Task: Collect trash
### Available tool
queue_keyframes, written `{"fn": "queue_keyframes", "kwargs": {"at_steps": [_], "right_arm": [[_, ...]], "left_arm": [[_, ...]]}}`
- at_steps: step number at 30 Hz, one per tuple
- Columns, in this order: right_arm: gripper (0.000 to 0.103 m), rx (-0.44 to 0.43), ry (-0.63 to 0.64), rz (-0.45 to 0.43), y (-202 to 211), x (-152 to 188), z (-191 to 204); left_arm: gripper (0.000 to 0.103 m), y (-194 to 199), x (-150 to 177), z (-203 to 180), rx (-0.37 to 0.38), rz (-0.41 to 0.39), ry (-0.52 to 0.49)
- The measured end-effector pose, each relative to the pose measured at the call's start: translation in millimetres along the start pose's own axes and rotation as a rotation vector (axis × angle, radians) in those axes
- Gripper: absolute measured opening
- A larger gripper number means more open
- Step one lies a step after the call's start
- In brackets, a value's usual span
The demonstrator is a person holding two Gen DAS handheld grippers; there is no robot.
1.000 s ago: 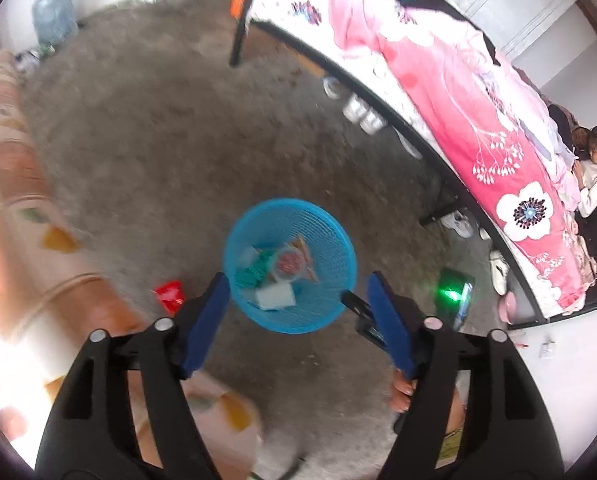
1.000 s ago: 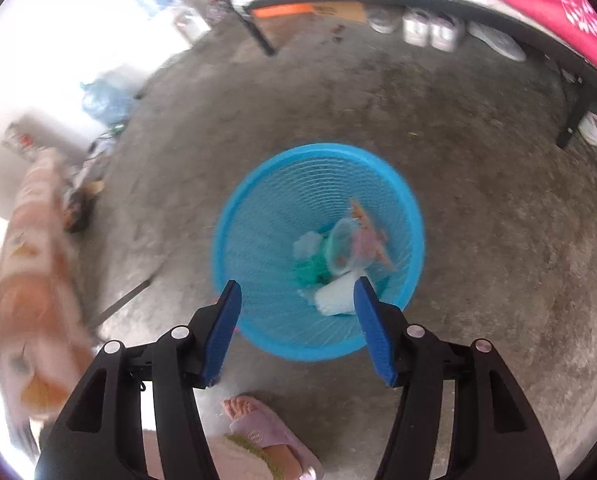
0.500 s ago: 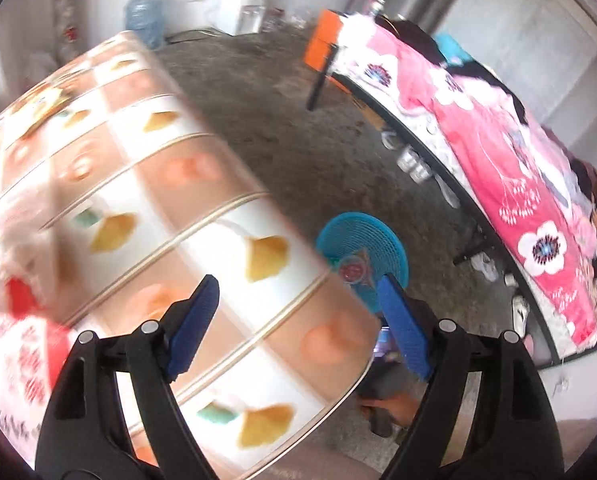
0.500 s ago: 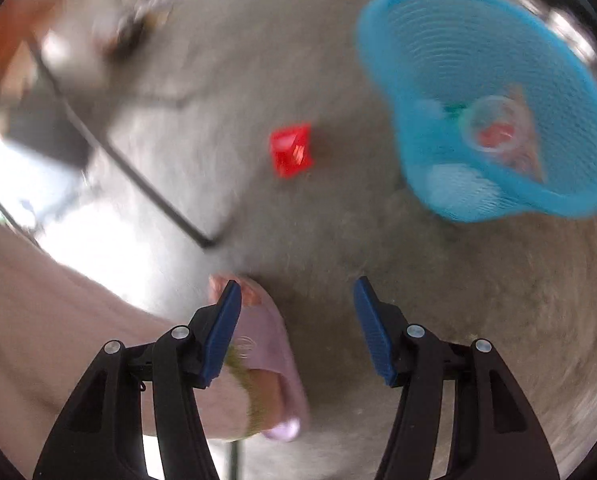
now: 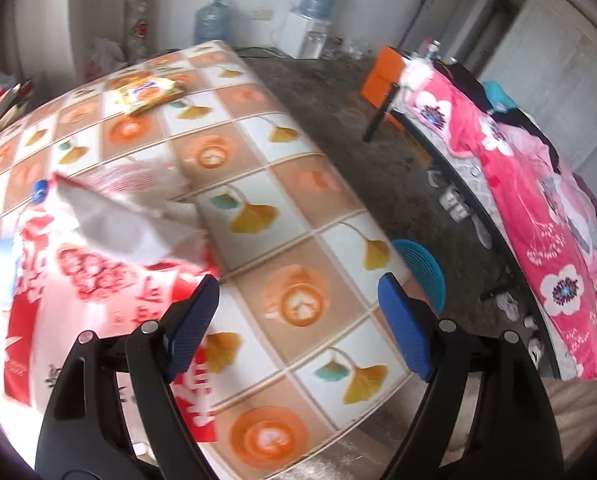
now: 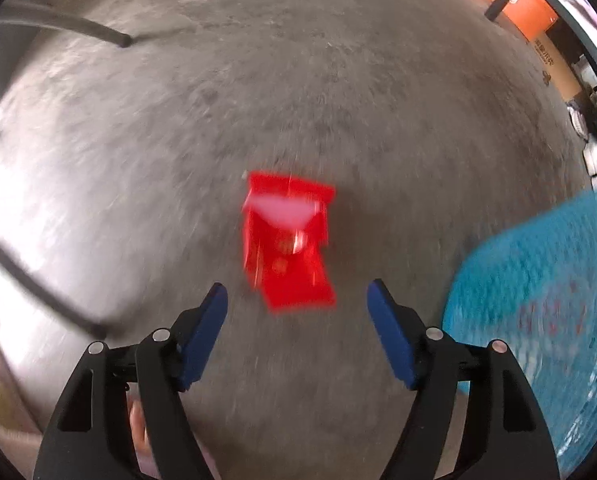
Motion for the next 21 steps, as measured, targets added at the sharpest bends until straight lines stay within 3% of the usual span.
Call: {"fn": "queue_keyframes", "kwargs": {"at_steps": [4, 11, 13, 18, 19, 21], "right_arm": [[0.071, 0.004, -0.029, 0.049, -30, -26, 4], [0.068, -0.026, -0.085, 0.126, -57, -40, 4], [0.051, -0.014, -0.107, 0.143, -61, -39, 0], [0.033, -0.006, -0.097, 0.168, -60, -30, -7], [0.024, -0.001, -0.091, 0.171, -58, -28, -9], [0.019, -0.013, -0.1, 0.187, -55, -23, -16]], "left_arm": [[0.077, 0, 4, 15, -0.023, 0.006, 0.037], [0.077, -1, 8, 30, -0.049, 0.011, 0.054], [0.077, -1, 8, 31, -0.057, 0.004, 0.045], [0.077, 0, 11, 34, -0.041, -0.001, 0.053], [0.077, 1, 12, 35, -0.036, -0.005, 0.054], [0.077, 4, 15, 35, -0.028, -0.019, 0.059]]}}
Point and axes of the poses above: each gripper's, at about its wrist camera, not at the fingertips, and y roughly against the way its jaws point, z to its left, x to its underside, the point moved 1 cm from there along -y, roughly the way its jaws point, and after that the axes turned 3 degrees about -z, right-handed, at the moved point
